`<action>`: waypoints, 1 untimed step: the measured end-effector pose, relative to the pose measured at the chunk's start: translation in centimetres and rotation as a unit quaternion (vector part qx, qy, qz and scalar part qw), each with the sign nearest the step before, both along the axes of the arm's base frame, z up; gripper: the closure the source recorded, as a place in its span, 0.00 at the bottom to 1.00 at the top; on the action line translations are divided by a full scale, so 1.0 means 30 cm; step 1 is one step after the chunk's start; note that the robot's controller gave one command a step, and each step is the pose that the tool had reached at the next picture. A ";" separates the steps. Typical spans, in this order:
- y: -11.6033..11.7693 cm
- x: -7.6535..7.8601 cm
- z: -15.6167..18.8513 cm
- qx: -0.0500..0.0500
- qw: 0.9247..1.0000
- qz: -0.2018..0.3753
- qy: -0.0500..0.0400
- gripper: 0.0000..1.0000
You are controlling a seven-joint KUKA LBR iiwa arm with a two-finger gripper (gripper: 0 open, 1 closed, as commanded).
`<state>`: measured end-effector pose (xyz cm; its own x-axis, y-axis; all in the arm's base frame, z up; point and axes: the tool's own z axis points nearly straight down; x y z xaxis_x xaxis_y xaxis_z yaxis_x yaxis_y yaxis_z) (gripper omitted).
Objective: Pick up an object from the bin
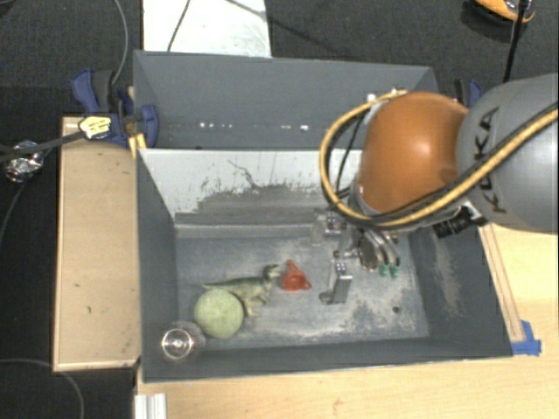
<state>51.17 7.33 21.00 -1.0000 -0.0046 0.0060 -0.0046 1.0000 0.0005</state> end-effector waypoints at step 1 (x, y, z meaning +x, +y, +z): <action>-0.002 0.006 0.015 0.000 1.000 -0.001 -0.004 0.00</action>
Offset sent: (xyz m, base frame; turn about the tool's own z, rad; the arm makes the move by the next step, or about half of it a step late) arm 0.0475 0.0484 -0.1400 -0.4696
